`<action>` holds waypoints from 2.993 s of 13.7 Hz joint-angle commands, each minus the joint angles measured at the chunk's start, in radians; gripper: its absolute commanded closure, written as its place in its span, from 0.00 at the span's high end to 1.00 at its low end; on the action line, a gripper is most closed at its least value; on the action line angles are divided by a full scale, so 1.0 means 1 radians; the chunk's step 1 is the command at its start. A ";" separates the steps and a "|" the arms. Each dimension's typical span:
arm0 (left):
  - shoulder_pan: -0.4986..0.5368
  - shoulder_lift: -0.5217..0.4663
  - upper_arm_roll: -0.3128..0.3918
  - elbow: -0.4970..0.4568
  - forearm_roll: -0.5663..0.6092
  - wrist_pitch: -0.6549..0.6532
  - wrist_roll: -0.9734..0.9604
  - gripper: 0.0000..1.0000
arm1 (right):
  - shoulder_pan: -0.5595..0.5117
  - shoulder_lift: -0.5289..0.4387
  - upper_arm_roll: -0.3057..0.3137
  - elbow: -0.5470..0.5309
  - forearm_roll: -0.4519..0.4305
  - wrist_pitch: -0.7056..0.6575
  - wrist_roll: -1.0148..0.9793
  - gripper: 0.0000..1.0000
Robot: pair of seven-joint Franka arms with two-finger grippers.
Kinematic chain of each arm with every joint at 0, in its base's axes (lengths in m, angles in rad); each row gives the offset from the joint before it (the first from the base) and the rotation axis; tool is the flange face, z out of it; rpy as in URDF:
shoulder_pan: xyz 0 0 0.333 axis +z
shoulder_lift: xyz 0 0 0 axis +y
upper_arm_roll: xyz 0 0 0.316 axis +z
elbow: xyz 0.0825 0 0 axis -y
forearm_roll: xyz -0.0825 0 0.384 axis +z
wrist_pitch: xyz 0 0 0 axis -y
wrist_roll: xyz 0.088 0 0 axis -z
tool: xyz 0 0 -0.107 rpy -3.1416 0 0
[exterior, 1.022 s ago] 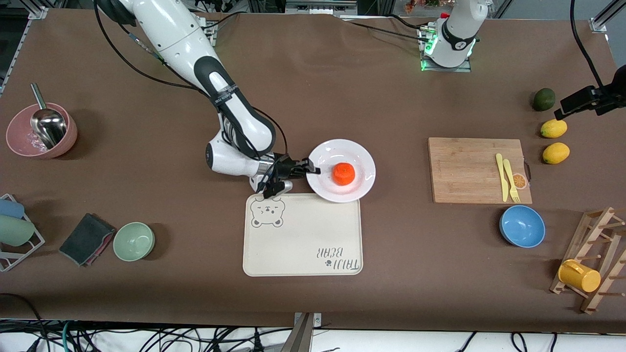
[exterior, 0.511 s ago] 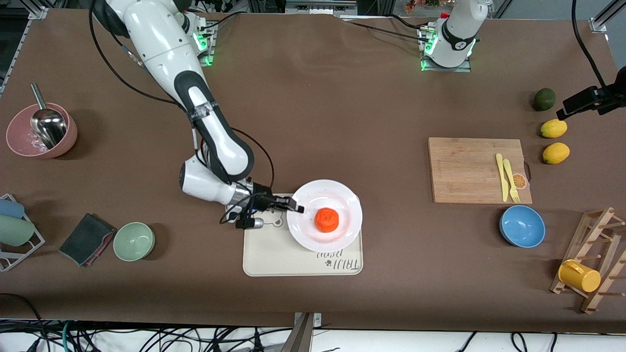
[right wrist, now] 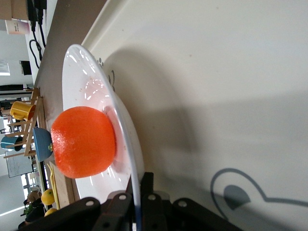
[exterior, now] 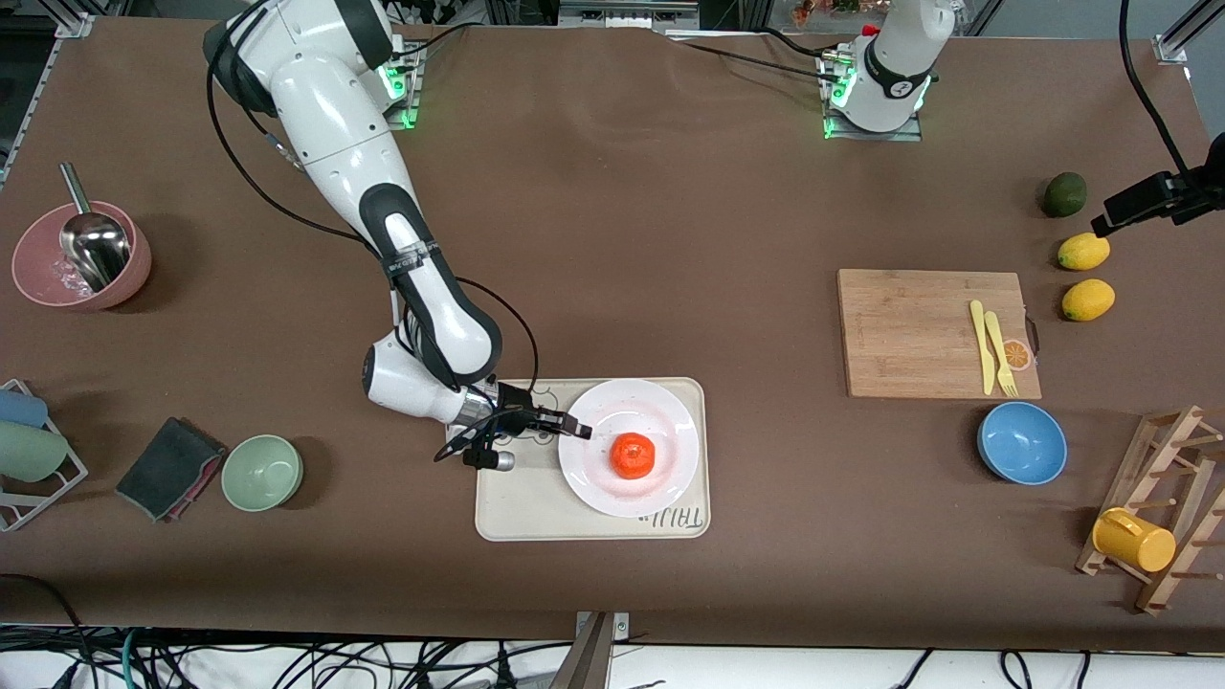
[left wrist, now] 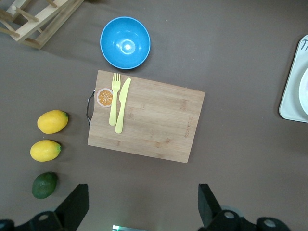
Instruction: Place orange and plate with both arms
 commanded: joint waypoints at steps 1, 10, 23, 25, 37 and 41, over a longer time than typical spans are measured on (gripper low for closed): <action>0.008 -0.001 -0.003 0.009 -0.018 -0.009 -0.006 1.00 | -0.001 0.014 0.005 0.041 -0.014 0.005 0.020 0.00; 0.009 -0.004 -0.003 0.009 -0.018 -0.031 -0.006 1.00 | 0.014 -0.095 -0.046 -0.045 -0.341 -0.006 0.022 1.00; 0.017 -0.005 -0.003 0.011 -0.018 -0.041 -0.003 1.00 | 0.015 -0.469 -0.253 -0.203 -1.064 -0.501 0.022 1.00; 0.018 -0.005 -0.003 0.012 -0.018 -0.048 -0.003 1.00 | 0.013 -0.542 -0.277 -0.194 -1.190 -0.613 0.031 1.00; 0.020 -0.005 -0.004 0.014 -0.018 -0.052 -0.002 1.00 | 0.021 -0.739 -0.384 -0.059 -1.353 -1.064 -0.001 1.00; 0.020 -0.005 -0.006 0.012 -0.018 -0.054 0.000 1.00 | -0.218 -0.833 -0.149 -0.169 -1.352 -1.017 0.015 1.00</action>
